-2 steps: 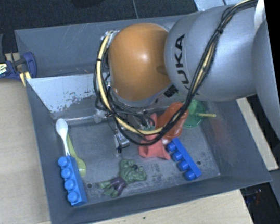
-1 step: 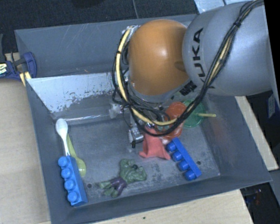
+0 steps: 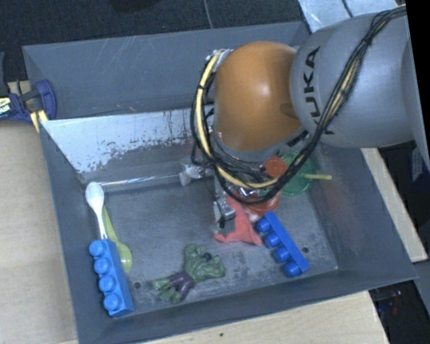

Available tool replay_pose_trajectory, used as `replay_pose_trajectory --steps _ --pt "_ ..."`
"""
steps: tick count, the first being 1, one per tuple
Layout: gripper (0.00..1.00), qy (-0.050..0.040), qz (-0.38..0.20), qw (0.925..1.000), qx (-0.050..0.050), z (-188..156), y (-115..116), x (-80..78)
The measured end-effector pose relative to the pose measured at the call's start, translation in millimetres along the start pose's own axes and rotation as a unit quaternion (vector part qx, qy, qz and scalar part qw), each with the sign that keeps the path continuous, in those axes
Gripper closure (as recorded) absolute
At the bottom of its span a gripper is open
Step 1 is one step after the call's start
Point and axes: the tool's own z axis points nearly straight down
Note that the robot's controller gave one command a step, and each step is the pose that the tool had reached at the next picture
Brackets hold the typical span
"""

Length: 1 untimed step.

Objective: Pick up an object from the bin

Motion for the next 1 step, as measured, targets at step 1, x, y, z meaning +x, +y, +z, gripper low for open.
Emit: replay_pose_trajectory --steps 1 --pt "0.00 -0.0012 0.031 0.9995 0.000 19.9 -41.7 20.0"
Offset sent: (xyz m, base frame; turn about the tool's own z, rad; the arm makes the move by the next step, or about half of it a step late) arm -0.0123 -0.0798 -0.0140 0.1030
